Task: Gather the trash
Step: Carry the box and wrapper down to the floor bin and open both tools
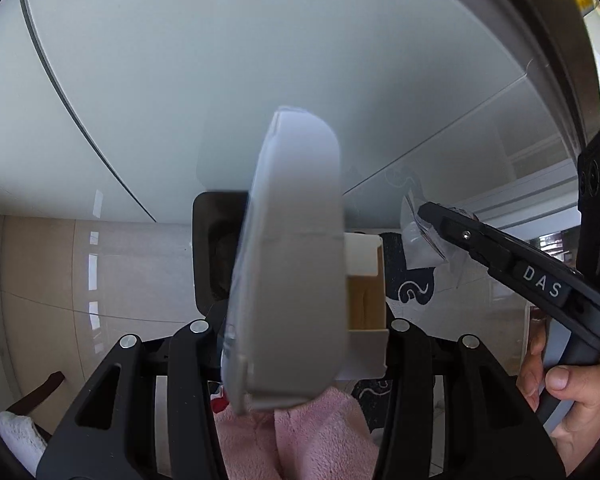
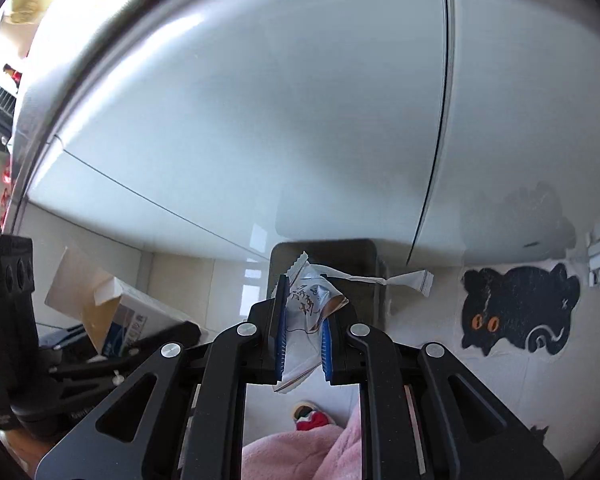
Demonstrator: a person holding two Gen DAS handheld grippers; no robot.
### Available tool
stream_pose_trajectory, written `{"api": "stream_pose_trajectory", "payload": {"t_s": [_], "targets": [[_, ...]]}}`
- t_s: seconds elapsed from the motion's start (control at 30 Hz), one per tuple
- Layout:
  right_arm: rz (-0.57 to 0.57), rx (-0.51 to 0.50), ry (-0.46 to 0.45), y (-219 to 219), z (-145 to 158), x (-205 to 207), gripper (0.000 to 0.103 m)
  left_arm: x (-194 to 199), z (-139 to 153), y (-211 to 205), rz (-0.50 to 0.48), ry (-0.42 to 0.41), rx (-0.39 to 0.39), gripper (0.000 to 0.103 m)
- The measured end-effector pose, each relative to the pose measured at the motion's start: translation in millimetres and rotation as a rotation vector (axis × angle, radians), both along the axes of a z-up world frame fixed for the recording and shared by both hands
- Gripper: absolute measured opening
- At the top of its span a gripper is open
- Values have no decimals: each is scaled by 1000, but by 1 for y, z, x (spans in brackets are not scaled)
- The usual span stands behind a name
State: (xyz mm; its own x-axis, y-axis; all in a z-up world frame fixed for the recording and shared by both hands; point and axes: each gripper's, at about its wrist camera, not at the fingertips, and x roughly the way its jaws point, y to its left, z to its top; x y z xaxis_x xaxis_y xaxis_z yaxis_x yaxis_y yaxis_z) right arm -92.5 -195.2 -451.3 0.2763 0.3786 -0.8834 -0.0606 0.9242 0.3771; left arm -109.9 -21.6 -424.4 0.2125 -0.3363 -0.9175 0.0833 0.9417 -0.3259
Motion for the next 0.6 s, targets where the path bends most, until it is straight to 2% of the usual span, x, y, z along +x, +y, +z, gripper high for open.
{"api": "stream_pose_trajectory", "payload": {"t_s": [0.2, 0.4, 0.43, 0.47, 0.5, 0.53, 0.6], "targets": [[-51, 29, 96, 12, -81, 18, 16, 4, -79, -4, -14, 63, 4, 43], [-111, 75, 147, 16, -122, 29, 22, 24, -123, -7, -17, 82, 2, 44], [-125, 78, 146, 13, -125, 30, 33, 25, -127, -6, -12, 86, -2, 44], [-141, 79, 143, 11, -125, 30, 49, 25, -129, -4, -8, 86, -5, 44], [-156, 91, 142, 8, -126, 30, 57, 24, -130, -3, -9, 83, -3, 46], [-170, 101, 143, 7, -125, 32, 67, 24, -129, -2, -11, 79, 1, 54], [-176, 91, 136, 5, -119, 34, 67, 25, -124, -1, -13, 67, 16, 60]]}}
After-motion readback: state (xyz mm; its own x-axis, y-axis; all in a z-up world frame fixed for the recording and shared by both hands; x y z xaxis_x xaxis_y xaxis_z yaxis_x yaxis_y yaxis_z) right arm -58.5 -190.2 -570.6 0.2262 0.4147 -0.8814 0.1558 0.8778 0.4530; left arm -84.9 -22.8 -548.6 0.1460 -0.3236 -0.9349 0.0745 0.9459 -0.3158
